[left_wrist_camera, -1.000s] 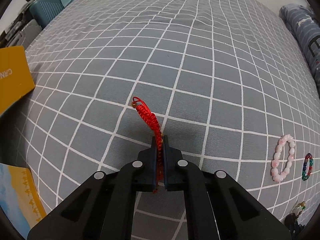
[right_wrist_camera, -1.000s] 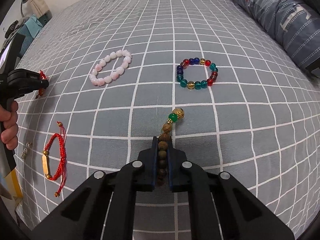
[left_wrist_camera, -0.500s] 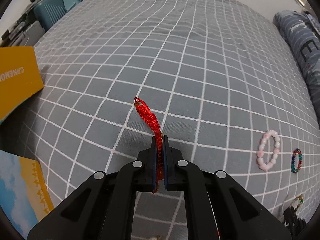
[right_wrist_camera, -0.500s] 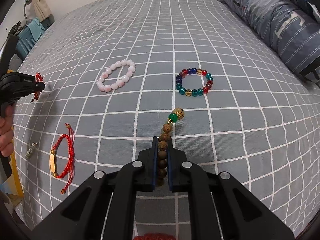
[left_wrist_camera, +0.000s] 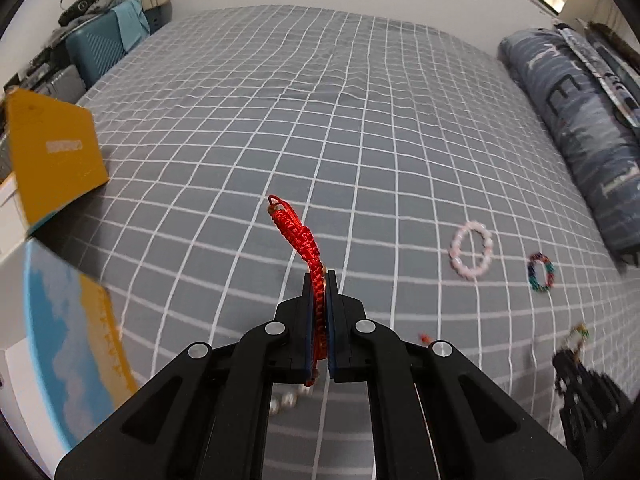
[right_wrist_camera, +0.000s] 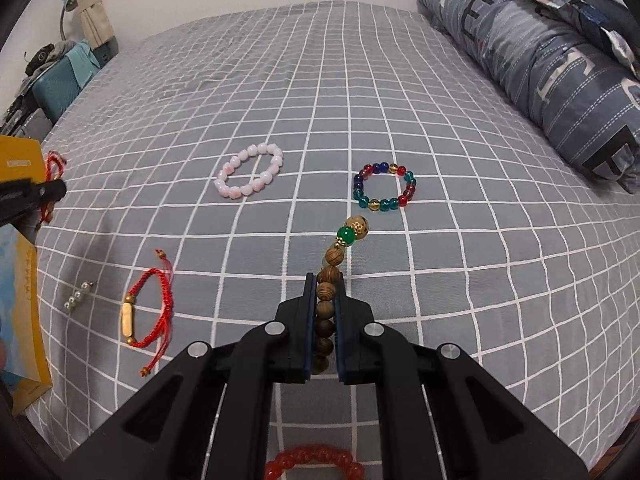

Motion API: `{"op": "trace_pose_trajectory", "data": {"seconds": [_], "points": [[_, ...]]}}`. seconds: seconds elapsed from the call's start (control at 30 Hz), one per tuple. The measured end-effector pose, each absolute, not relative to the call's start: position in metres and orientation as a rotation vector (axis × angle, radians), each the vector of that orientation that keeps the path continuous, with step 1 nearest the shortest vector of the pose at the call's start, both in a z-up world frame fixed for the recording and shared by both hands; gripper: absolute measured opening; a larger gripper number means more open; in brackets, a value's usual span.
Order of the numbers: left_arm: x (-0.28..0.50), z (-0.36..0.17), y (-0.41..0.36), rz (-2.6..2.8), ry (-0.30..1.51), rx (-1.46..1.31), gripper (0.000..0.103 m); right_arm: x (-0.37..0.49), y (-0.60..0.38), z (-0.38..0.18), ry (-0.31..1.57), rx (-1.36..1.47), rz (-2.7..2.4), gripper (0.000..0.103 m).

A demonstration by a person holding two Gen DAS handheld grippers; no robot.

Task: Organize jewelry
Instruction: 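Carry both held bracelets over the open white box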

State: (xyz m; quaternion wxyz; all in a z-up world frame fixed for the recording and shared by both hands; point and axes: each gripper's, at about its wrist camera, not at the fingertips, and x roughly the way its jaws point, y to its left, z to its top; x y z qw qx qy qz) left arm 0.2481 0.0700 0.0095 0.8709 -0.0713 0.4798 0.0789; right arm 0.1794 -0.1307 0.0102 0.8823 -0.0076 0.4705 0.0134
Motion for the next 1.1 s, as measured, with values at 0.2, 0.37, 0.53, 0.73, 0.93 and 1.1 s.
{"op": "trace_pose_trajectory", "data": {"seconds": [0.2, 0.37, 0.53, 0.73, 0.93, 1.1], "points": [[0.214, 0.03, 0.079, 0.177, 0.96, -0.098, 0.004, 0.172, -0.125, 0.026, 0.951, 0.005, 0.031, 0.007], [0.192, 0.046, 0.093, 0.198, 0.928, -0.098, 0.004, 0.166, -0.109, 0.049, 0.92, -0.008, 0.052, 0.007], [0.173, 0.062, 0.106, 0.209, 0.906, -0.091, 0.004, 0.16, -0.087, 0.073, 0.89, -0.02, 0.079, 0.007], [0.134, 0.089, 0.146, 0.258, 0.867, -0.095, 0.004, 0.156, -0.05, 0.087, 0.886, -0.019, 0.127, 0.007], [0.099, 0.102, 0.201, 0.351, 0.855, -0.128, 0.004, 0.15, 0.006, 0.108, 0.857, -0.058, 0.199, 0.007], [0.066, 0.102, 0.248, 0.427, 0.858, -0.162, 0.004, 0.136, 0.068, 0.124, 0.834, -0.102, 0.28, 0.007]]}}
